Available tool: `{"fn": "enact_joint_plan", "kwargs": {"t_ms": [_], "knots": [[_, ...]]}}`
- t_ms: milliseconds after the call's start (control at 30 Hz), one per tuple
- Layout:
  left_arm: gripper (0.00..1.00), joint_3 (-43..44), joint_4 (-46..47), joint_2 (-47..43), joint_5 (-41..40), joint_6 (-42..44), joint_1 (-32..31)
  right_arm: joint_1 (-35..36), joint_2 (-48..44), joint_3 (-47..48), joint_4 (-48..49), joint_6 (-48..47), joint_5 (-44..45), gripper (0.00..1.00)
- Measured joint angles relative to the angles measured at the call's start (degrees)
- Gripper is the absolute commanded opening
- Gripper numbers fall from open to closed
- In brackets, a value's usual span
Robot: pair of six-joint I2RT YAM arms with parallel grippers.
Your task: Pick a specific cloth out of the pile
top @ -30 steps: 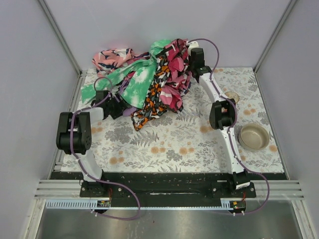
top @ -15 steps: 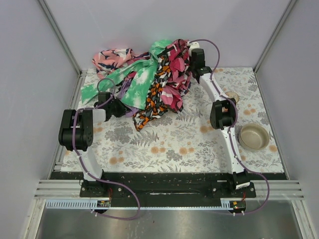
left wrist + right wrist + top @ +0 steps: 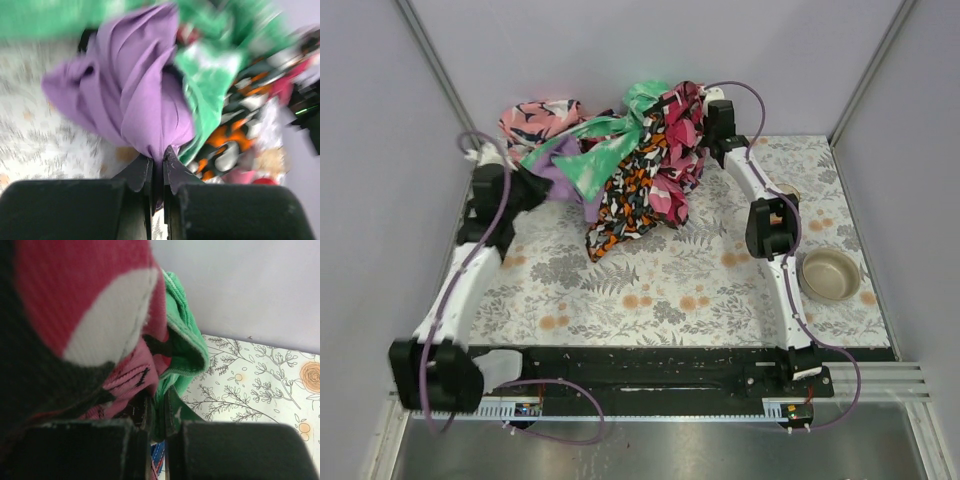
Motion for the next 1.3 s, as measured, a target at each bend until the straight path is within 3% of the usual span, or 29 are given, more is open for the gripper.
{"fn": "enact_joint_plan", "kwargs": {"t_ms": [100, 200, 433, 500, 567, 700, 900, 1000, 1033, 1067, 1133, 1300], "knots": [[0.00, 5.84, -4.59, -13.16, -5.49, 1.40, -0.04, -0.22, -0.59, -1.29, 0.04, 0.52, 0.00, 0.06], [0.00, 18.38, -8.81, -17.38, -8.61, 3.63, 0.09, -0.31, -0.66, -1.20, -0.33, 0.81, -0.07, 0.06], [0.00, 61.75, -18.03, -5.55, -9.33, 9.60, 0.37, -0.31, -0.63, 0.74, -3.76, 0.70, 0.31, 0.09], [0.00, 71.63, -19.04, -1.70, -8.02, 10.69, 0.35, -0.31, -0.63, 0.74, -3.93, 0.66, 0.33, 0.11], [0.00, 76.15, -19.32, -0.09, -6.51, 11.13, 0.35, -0.31, -0.63, 0.70, -3.93, 0.61, 0.33, 0.15], [0.00, 72.48, -20.79, -1.75, -4.68, 11.30, 0.35, -0.31, -1.20, -0.22, -3.91, 0.63, 0.11, 0.26], [0.00, 59.80, -24.11, -5.07, -4.24, 11.30, 0.35, -0.85, -5.66, -5.38, -7.30, -0.42, 1.01, 0.38], [0.00, 51.36, -24.90, -7.89, -5.38, 11.04, 0.28, -1.49, -8.26, -8.48, -9.40, -0.68, 1.66, 0.49], [0.00, 48.59, -25.20, -9.27, -6.01, 10.80, 0.22, -1.64, -8.96, -9.29, -9.97, -0.57, 2.05, 0.58], [0.00, 45.20, -25.18, -11.21, -6.91, 10.47, 0.24, -1.86, -9.90, -10.38, -10.43, -0.55, 2.60, 0.77], [0.00, 38.34, -25.31, -16.02, -8.66, 9.90, 0.24, -2.14, -11.78, -12.39, -11.63, -0.31, 3.50, 0.99], [0.00, 30.21, -26.23, -27.21, -10.29, 8.39, 0.24, -2.64, -17.46, -18.08, -13.29, -0.52, 5.46, 0.99]]}}
